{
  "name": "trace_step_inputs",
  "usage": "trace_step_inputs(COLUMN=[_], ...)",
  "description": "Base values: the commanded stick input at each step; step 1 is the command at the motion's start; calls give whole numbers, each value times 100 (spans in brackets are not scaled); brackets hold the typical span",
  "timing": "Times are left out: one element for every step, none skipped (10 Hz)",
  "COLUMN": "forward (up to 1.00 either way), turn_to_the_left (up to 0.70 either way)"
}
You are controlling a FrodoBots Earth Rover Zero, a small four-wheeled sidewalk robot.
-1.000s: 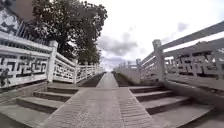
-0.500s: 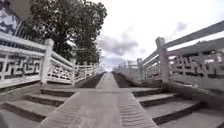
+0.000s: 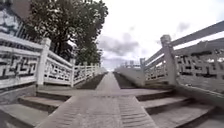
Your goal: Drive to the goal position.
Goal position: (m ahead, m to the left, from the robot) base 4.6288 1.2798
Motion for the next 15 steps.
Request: trace_step_inputs(forward=[45, 45, 45, 45, 45, 45, 45, 45, 45, 45, 45, 45, 45, 45, 45], turn_to_the_left=[24, 18, 0, 0, 0, 0, 0, 0, 0, 0, 0, 0, 0, 0, 0])
